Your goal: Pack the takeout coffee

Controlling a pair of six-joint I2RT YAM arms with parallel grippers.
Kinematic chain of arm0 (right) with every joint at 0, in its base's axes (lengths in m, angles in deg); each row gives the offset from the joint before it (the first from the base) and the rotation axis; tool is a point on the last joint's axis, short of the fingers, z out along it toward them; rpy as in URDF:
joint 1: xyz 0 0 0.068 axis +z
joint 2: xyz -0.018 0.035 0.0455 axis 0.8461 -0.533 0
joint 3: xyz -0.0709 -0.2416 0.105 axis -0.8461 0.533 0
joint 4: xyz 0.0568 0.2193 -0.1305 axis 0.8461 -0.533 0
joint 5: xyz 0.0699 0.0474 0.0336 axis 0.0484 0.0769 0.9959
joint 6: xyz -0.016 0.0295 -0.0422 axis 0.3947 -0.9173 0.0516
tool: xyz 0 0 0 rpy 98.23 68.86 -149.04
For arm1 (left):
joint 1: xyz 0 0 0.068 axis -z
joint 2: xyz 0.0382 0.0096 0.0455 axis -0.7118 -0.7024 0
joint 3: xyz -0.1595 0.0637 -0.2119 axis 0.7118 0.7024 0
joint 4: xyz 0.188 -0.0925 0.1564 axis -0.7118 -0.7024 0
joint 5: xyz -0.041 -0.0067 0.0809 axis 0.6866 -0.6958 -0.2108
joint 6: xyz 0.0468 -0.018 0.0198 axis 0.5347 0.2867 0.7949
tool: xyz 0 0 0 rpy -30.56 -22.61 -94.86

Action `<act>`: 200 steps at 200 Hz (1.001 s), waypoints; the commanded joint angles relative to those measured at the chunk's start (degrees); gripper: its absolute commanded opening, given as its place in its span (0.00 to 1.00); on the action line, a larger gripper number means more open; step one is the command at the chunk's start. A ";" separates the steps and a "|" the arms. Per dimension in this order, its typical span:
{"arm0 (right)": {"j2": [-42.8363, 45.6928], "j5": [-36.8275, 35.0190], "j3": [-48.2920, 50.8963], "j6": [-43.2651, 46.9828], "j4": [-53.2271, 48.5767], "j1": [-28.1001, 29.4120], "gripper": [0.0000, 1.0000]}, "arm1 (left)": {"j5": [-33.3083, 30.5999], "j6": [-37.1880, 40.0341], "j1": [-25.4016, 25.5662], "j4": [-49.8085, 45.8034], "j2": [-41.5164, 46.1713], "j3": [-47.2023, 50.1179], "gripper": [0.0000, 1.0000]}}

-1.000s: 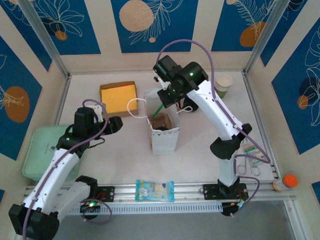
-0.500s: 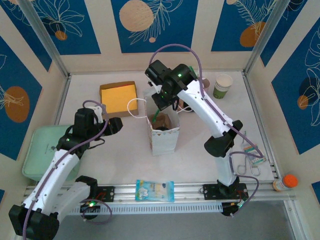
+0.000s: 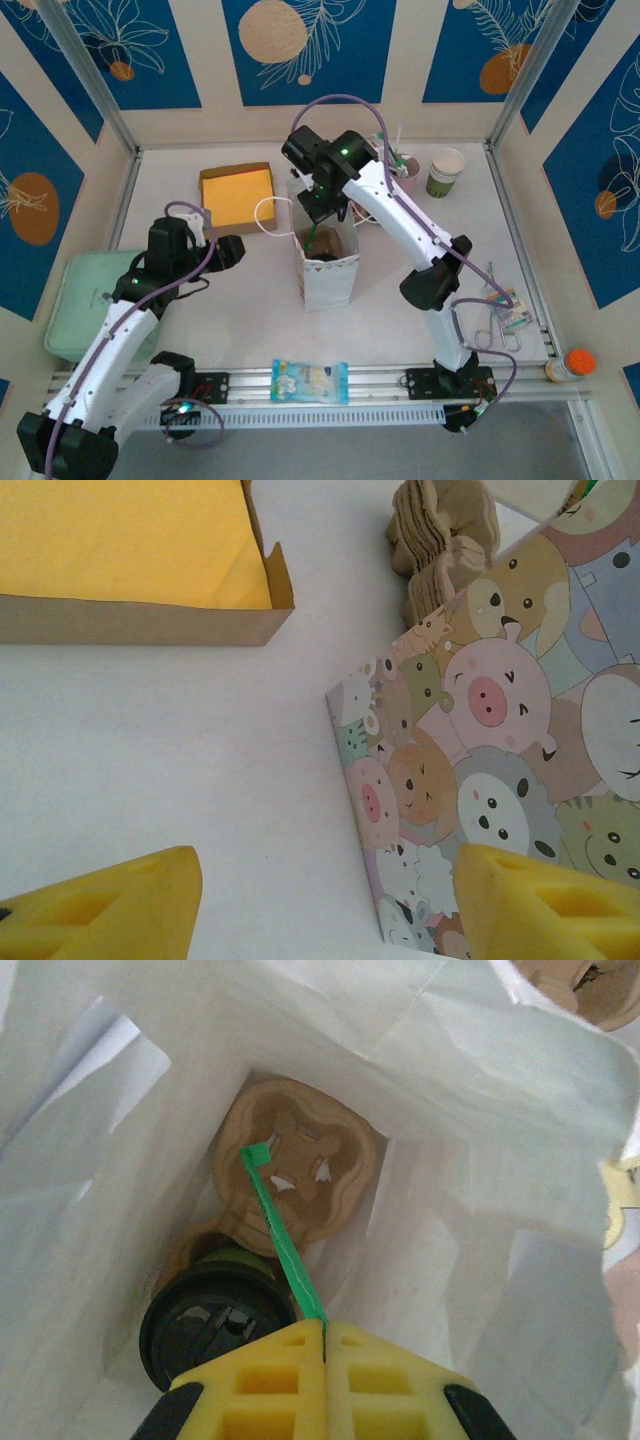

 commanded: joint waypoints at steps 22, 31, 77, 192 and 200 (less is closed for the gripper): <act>-2.27 -0.38 -1.67 -0.09 -0.48 0.58 0.04 | -0.63 0.89 -0.59 -0.95 1.39 0.57 0.67; -2.65 -0.39 -1.73 -0.13 -0.41 0.54 0.04 | -0.62 0.89 -0.57 -0.95 1.36 0.57 0.67; -4.61 -0.35 -1.57 -0.44 0.00 0.66 0.05 | -0.62 0.93 -0.59 -1.04 1.71 0.90 0.67; -7.01 -0.27 1.32 -1.41 1.53 0.41 0.10 | -0.64 0.80 -0.59 -1.31 2.50 1.36 0.67; -6.97 -0.31 1.32 -1.43 1.51 0.41 0.11 | -0.63 0.89 -0.58 -1.35 2.50 1.31 0.67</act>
